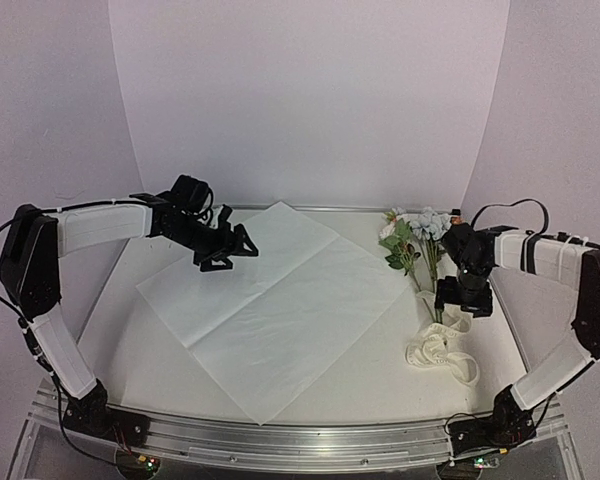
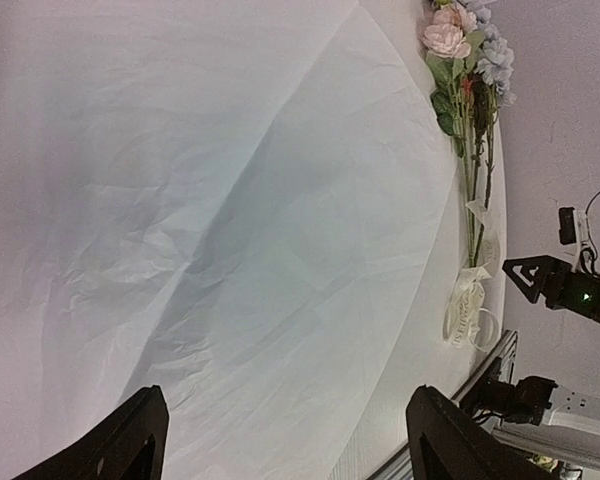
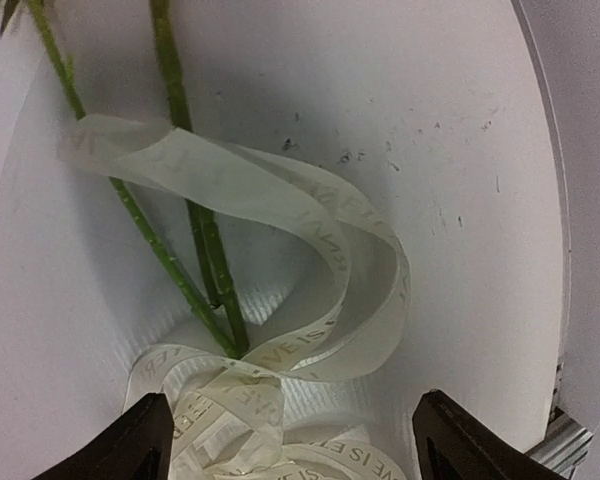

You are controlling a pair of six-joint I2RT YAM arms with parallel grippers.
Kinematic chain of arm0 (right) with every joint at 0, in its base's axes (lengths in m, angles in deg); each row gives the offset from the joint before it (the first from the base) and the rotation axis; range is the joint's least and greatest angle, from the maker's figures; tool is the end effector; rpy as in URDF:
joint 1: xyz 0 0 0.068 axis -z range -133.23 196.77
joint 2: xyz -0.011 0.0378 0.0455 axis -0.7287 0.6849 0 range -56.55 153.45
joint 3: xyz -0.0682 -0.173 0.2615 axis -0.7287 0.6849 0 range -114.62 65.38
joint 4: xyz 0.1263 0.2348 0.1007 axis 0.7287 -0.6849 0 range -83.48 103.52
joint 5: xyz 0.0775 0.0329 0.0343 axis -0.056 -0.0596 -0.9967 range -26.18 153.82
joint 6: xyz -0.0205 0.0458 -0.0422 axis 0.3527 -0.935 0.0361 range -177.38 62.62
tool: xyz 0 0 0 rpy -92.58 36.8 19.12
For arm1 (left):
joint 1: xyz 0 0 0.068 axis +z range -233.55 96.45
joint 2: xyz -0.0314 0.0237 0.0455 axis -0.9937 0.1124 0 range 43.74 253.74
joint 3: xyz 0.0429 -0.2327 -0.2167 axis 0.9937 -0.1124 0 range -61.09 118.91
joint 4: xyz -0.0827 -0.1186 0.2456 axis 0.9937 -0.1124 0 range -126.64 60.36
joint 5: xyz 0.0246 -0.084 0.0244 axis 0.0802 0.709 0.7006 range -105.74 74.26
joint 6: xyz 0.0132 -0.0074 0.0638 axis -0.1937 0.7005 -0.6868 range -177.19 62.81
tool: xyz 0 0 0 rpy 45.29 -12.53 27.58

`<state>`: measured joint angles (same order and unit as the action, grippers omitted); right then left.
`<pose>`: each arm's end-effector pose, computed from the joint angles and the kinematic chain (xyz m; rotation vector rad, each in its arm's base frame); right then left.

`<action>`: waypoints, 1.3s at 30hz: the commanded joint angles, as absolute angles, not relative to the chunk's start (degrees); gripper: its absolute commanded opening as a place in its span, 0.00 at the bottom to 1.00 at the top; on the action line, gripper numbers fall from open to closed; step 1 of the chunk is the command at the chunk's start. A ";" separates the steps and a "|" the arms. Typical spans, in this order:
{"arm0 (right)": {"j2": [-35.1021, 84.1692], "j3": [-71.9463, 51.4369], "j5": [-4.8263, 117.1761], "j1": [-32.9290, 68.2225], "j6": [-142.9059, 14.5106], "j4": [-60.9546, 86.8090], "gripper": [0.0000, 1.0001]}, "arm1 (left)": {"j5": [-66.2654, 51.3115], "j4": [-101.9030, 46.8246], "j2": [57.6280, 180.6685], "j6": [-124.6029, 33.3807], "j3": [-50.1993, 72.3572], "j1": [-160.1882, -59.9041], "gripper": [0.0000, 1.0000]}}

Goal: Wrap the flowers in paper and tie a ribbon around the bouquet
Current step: Pick up the ribbon from the corner of the board.

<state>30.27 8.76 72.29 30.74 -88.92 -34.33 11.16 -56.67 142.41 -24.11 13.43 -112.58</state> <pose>0.2828 0.0734 0.2202 0.4121 2.8612 -0.0740 0.3501 -0.2209 0.2742 0.1279 2.6214 -1.0113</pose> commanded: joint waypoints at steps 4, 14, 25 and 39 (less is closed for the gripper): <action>33.49 9.95 76.19 33.67 -100.64 -34.14 0.86 | 12.12 -54.74 139.64 -23.85 13.53 -112.56 0.85; 38.72 10.28 76.69 35.19 -108.61 -33.61 0.78 | 12.56 -55.32 140.19 -24.13 14.20 -112.55 0.84; 39.71 12.18 76.07 35.31 -110.62 -30.60 0.66 | 12.62 -56.01 140.24 -24.00 14.58 -112.55 0.83; 25.37 19.04 80.03 35.26 -109.19 -34.12 0.00 | 12.47 -56.09 136.79 -23.06 12.89 -112.55 0.83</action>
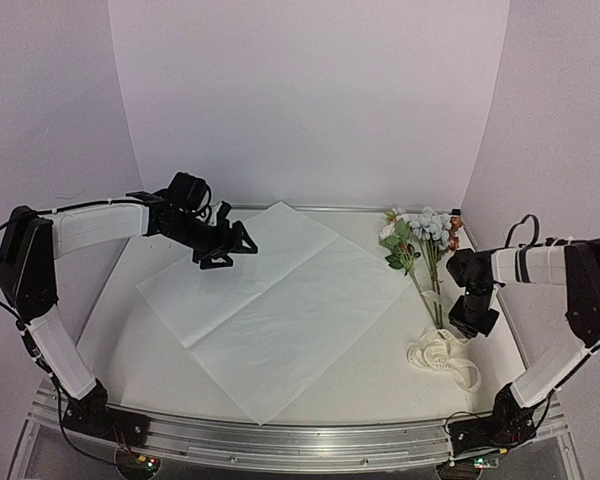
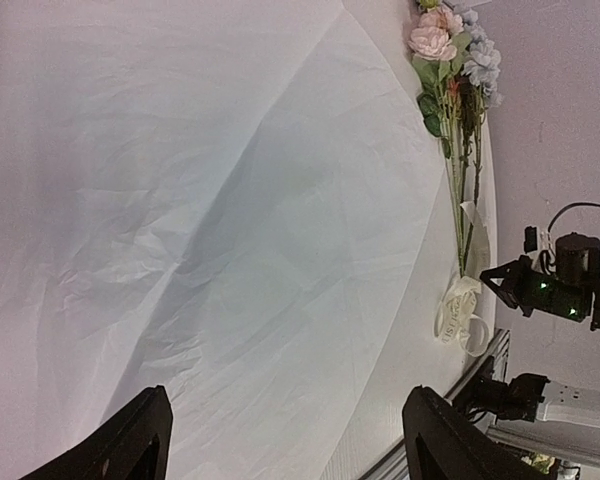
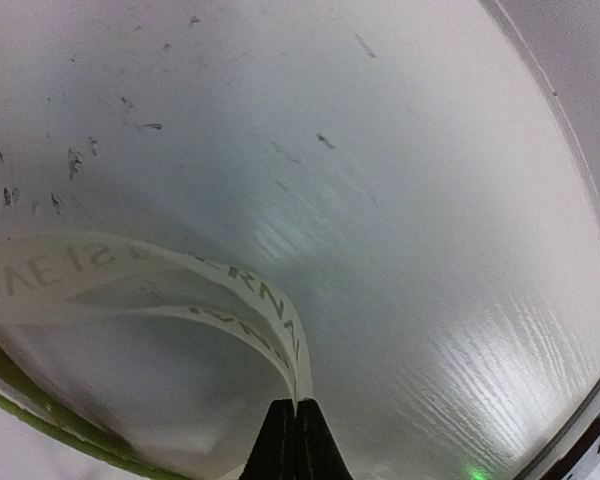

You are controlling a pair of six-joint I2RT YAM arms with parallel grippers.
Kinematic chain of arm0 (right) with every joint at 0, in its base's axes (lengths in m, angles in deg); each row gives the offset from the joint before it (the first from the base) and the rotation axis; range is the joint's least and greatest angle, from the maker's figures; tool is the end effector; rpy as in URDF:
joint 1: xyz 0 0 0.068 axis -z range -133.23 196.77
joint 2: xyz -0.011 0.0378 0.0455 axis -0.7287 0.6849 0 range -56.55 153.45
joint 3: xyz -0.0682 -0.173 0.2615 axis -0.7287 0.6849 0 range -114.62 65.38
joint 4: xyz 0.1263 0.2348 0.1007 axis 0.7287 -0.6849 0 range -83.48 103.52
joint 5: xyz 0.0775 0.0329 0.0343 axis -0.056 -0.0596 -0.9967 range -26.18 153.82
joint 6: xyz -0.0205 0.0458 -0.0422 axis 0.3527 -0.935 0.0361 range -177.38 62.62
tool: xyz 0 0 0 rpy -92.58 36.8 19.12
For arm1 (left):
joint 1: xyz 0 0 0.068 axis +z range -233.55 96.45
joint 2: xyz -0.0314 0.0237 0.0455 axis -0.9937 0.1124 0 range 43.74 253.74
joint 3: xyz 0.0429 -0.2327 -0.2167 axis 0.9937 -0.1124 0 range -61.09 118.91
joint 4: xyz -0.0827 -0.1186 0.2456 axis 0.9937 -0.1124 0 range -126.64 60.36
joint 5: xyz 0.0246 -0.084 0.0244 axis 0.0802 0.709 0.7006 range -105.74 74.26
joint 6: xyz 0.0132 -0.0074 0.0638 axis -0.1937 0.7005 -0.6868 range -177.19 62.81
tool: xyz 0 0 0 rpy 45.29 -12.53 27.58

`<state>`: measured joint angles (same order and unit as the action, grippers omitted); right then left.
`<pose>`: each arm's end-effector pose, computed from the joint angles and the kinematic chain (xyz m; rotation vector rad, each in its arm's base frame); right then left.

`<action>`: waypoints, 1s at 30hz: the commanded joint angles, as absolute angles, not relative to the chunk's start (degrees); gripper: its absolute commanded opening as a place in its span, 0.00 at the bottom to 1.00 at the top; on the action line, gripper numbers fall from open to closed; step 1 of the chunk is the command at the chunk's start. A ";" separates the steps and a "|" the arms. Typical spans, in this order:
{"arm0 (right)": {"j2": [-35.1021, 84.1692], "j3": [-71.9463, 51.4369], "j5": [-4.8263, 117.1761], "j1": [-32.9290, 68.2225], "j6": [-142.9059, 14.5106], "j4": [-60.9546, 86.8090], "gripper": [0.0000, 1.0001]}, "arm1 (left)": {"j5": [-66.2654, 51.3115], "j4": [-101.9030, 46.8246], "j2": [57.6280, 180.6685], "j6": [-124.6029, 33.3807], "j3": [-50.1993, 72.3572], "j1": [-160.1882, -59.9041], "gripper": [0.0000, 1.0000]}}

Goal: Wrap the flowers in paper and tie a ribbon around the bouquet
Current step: Pick up the ribbon from the corner of the board, then pick up the fake flower from the corner of the board.

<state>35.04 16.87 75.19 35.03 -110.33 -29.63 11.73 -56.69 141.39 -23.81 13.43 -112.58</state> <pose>0.2714 0.0460 0.1619 1.0554 2.7800 -0.1979 0.3472 -0.2198 0.2813 0.1314 2.6057 -1.0311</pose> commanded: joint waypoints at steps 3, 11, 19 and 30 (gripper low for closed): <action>17.71 21.01 83.86 35.26 -107.39 -39.35 0.00 | 12.51 -55.72 135.80 -22.63 12.06 -112.55 0.82; 3.63 23.76 91.49 35.29 -106.24 -48.74 0.00 | 12.49 -55.22 135.30 -22.30 11.52 -112.56 0.82; 5.00 20.89 93.22 35.79 -105.15 -52.94 0.09 | 12.94 -54.96 136.18 -22.12 12.25 -112.55 0.82; 13.21 14.34 71.40 35.66 -84.80 -35.80 0.86 | 13.62 -54.68 137.99 -22.46 13.78 -112.55 0.87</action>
<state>7.49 19.90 81.79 35.57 -95.62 -45.92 12.72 -56.30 137.51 -22.51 11.61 -112.58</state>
